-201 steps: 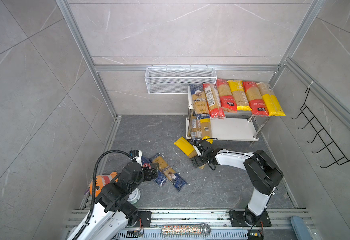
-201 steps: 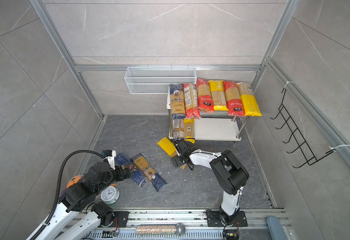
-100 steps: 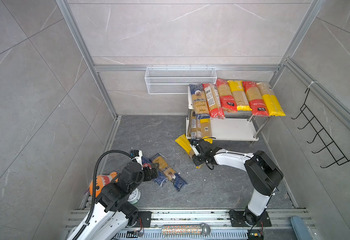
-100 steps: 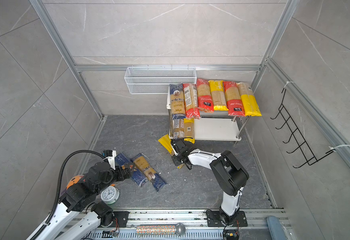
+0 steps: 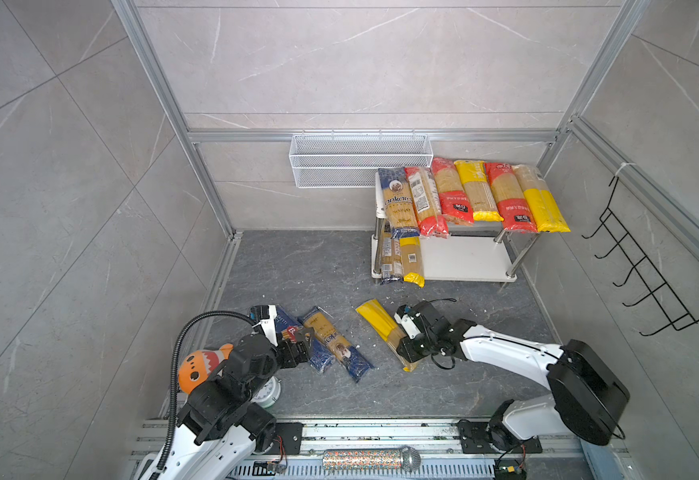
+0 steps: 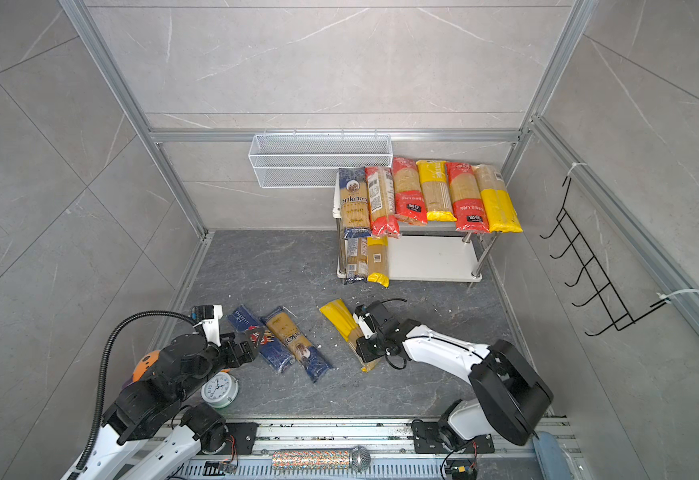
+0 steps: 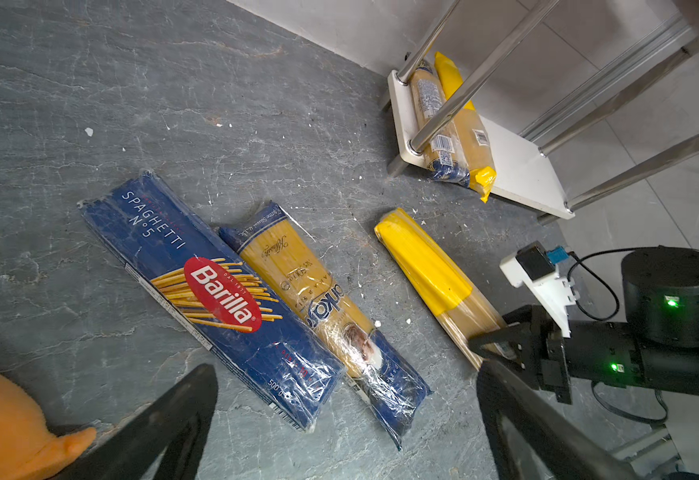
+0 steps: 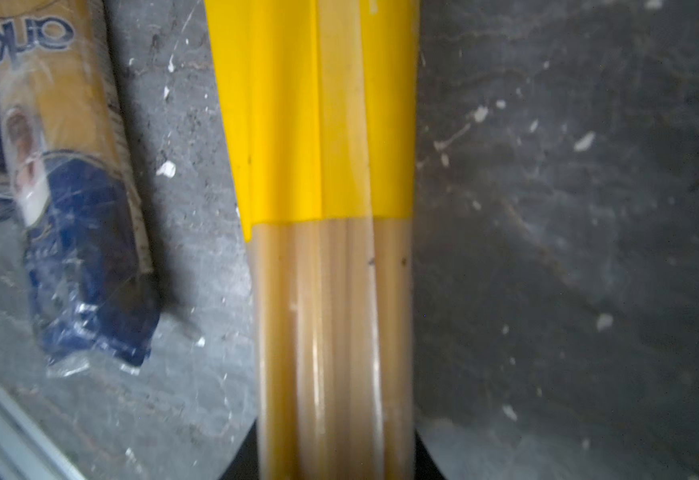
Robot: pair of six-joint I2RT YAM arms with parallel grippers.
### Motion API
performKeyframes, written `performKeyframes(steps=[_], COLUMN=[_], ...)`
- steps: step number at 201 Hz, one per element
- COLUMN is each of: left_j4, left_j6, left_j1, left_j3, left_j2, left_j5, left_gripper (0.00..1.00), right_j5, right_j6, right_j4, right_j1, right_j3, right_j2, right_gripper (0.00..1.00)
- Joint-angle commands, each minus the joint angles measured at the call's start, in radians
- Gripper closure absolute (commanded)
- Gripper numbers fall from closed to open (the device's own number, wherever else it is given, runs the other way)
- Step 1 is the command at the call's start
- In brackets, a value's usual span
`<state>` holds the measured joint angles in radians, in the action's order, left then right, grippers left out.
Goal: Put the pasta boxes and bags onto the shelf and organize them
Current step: 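Lift the yellow-banded bag upright with the right gripper toward the lower shelf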
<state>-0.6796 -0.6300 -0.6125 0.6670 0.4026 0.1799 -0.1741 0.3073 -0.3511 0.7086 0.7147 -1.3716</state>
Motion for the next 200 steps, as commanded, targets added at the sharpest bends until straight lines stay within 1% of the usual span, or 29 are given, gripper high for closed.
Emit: performKeyframes(steps=[1,19,43,59,75,100,134,155,176,185,200], left_j4=[-0.022,-0.032,-0.038,-0.041,-0.044,-0.045,-0.027,-0.026,-0.028,-0.028,-0.018], left_j6=[-0.006,-0.01,-0.013,-0.01,-0.005,0.003,0.01,0.016,0.022,0.026,0.033], left_j1=[0.001,0.001,0.001,0.002,0.002,0.001,0.001,0.002,0.001,0.001,0.002], left_j3=[0.015,0.019,0.027,0.034,0.044,0.064,0.083,0.093,0.1,0.103,0.103], left_j2=[-0.019,-0.027,-0.033,-0.031,-0.024,-0.004,0.038,0.06,0.068,0.072,0.084], left_j5=[-0.015,-0.022,-0.025,-0.024,-0.023,-0.022,-0.022,-0.026,-0.017,-0.008,-0.001], left_gripper=[0.0,0.0,0.0,0.0,0.0,0.0,0.0,0.0,0.0,0.0,0.0], right_j5=[-0.046,-0.041,-0.005,0.045,0.126,0.257,0.387,0.38,0.304,0.276,0.274], right_j6=[0.063,0.081,0.101,0.112,0.125,0.136,0.137,0.127,0.097,0.078,0.048], right_j4=[0.044,0.011,-0.045,-0.096,-0.134,-0.17,-0.147,-0.112,-0.072,-0.059,-0.044], right_j1=[0.001,0.001,0.001,0.001,0.0,-0.006,-0.044,-0.133,-0.266,-0.313,-0.359], right_j3=[-0.001,-0.019,-0.023,-0.014,-0.011,0.0,0.031,0.041,0.057,0.076,0.125], right_j2=[0.165,0.268,0.373,0.42,0.459,0.477,0.419,0.398,0.382,0.359,0.295], right_gripper=[1.0,1.0,1.0,1.0,1.0,1.0,1.0,1.0,1.0,1.0,1.0])
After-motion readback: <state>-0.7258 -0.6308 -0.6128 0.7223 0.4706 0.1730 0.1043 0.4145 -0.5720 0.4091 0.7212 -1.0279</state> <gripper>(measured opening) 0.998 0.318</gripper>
